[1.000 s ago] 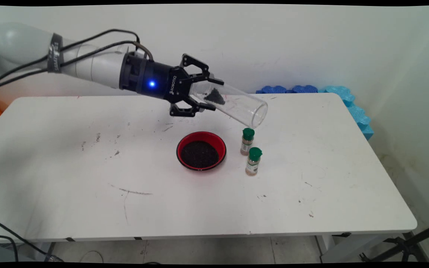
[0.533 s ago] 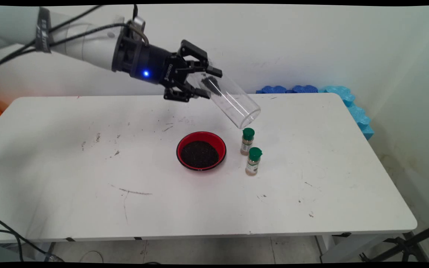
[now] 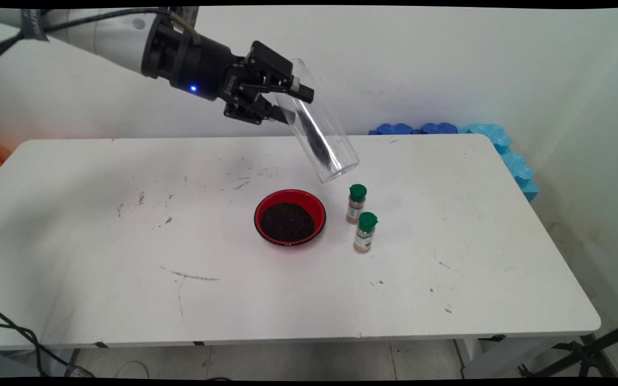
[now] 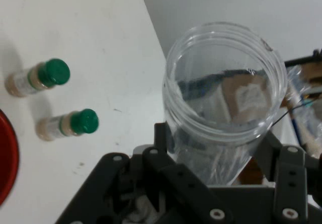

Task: Pour the black seasoning powder in the red bowl

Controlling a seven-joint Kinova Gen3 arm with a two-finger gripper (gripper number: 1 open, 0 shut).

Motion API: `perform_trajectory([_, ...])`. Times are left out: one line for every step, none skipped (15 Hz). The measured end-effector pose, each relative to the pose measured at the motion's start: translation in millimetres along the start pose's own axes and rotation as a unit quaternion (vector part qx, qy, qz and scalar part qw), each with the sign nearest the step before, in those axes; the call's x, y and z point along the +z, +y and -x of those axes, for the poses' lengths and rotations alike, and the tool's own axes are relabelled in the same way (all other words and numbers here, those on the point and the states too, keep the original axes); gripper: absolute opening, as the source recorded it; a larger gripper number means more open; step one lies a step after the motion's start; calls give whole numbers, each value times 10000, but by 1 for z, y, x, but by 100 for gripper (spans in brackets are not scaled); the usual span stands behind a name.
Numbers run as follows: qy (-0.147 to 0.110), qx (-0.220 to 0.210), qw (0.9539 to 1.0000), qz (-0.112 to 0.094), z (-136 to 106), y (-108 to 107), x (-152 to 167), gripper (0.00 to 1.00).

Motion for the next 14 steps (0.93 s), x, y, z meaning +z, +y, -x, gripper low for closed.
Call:
perform_trajectory([-20, 222, 9997, -47, -2, 4, -3, 0])
perform_trajectory([-50, 451, 9989, -85, -3, 8, -5, 0])
perform_trajectory([-80, 653, 9978, -113, -4, 12, -6, 0])
perform_trajectory([-122, 890, 9959, -141, -4, 16, -8, 0])
perform_trajectory([-170, 1135, 9933, -158, -4, 20, -9, 0])
perform_trajectory([-212, 1346, 9905, -166, -4, 24, -10, 0])
perform_trajectory([-264, 1600, 9866, -169, -3, 29, -11, 0])
perform_trajectory([-294, 1770, 9836, -174, -3, 32, -11, 0])
perform_trajectory([-331, 2022, 9786, -179, -2, 38, -11, 0])
perform_trajectory([-362, 2236, 9738, -180, -1, 42, -11, 0])
perform_trajectory([-394, 2481, 9677, -190, 1, 45, -12, 0])
perform_trajectory([-421, 2718, 9612, -212, 2, 48, -12, 0])
perform_trajectory([-449, 2918, 9551, -243, 3, 49, -11, 0])
perform_trajectory([-472, 3056, 9506, -264, 5, 50, -11, 0])
